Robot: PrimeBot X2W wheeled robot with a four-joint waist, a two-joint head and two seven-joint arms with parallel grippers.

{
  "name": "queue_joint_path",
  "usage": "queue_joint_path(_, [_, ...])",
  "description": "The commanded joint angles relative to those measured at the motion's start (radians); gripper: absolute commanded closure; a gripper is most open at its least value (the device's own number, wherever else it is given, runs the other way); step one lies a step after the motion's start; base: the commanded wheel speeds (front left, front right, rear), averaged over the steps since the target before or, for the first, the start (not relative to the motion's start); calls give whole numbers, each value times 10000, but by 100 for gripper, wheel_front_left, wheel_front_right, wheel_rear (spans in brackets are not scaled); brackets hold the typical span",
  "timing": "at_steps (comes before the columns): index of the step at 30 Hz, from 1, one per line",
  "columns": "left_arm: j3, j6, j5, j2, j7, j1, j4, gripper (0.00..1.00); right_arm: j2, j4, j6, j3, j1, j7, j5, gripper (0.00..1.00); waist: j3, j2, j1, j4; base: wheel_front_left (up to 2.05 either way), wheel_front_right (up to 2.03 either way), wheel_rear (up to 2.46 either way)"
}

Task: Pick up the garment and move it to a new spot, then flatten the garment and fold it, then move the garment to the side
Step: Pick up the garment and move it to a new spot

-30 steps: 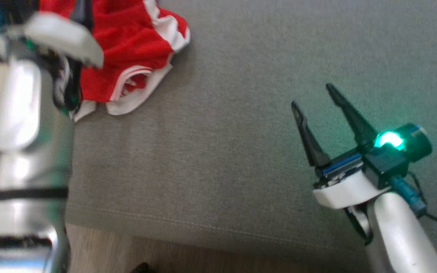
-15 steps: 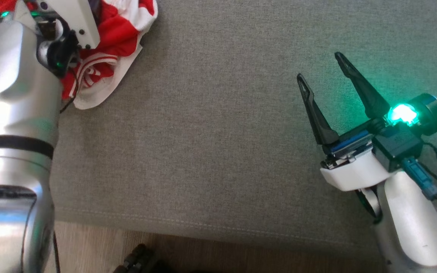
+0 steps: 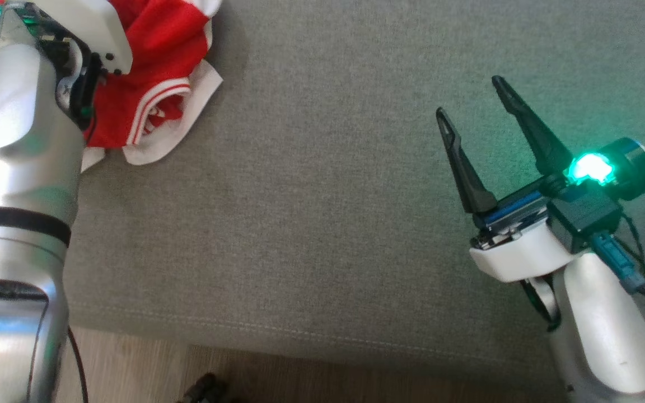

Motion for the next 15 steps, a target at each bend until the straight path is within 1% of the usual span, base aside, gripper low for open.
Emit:
queue_joint_path(1, [124, 98, 87, 613, -361, -170, -369, 100, 209, -271, -2, 270, 188, -90, 102, 0, -429, 0, 0, 46, 0, 0, 0])
queue_joint_path(4, [26, 142, 180, 594, -1094, -174, -537, 100, 318, -214, -2, 327, 388, -90, 190, 0, -1010, 0, 0, 15, 0, 0, 0])
queue_joint_path(9, [-243, 32, 301, 517, -1500, -92, -1297, 100, 539, -222, -2, 341, 752, -90, 353, 0, -2044, 0, 0, -242, 0, 0, 0])
queue_joint_path(12, [-399, -86, 230, 429, -1567, 31, -2055, 100, 642, -358, -2, 297, 940, -90, 426, 0, -2559, 0, 0, -591, 0, 0, 0])
queue_joint_path(15, [-536, -174, 5, 329, -1588, 253, -2854, 100, 699, -504, -2, 226, 1097, -90, 493, 0, -2998, 0, 0, -1113, 0, 0, 0])
